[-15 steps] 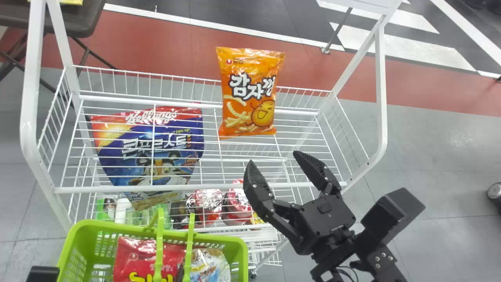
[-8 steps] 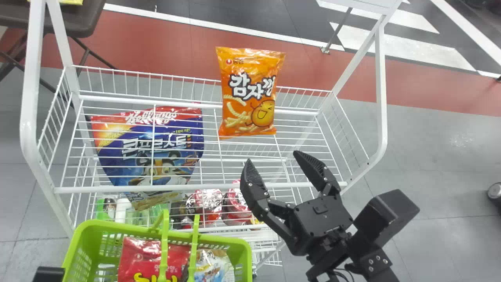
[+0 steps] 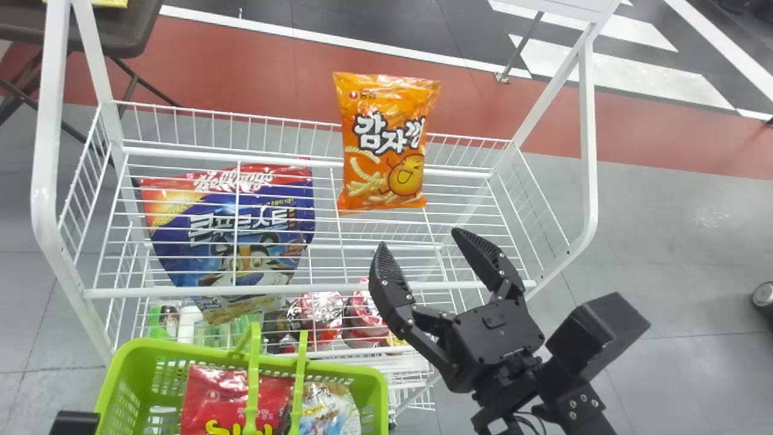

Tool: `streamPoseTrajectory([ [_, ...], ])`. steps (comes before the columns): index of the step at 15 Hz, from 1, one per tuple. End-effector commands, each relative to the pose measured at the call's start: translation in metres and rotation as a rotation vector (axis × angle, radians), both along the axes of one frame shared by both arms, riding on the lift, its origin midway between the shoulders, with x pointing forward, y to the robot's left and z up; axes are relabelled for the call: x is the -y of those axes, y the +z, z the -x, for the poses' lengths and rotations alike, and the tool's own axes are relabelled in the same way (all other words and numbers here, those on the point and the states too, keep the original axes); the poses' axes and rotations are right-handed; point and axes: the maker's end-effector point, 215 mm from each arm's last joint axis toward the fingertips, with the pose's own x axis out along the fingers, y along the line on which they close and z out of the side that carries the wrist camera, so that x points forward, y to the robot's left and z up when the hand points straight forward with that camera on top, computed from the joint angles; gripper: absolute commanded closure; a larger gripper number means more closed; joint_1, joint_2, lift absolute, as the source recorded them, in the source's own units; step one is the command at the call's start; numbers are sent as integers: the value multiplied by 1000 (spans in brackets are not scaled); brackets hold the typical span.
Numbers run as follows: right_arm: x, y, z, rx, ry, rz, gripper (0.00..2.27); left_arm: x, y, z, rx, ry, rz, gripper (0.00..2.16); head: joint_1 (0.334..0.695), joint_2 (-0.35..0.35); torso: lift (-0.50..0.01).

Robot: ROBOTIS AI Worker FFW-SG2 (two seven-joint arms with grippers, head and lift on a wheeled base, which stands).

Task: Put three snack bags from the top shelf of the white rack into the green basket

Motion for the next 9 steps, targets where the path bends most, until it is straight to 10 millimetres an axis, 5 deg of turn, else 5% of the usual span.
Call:
streamPoseTrajectory([
  [1, 0, 2, -1, 6, 0, -1, 73, 0, 0, 2, -6, -3, 0, 2142, 695, -350, 0],
  [9, 2, 7, -2, 23, -4, 1, 80, -1, 1, 0, -3, 1, -1, 2142, 695, -350, 0],
])
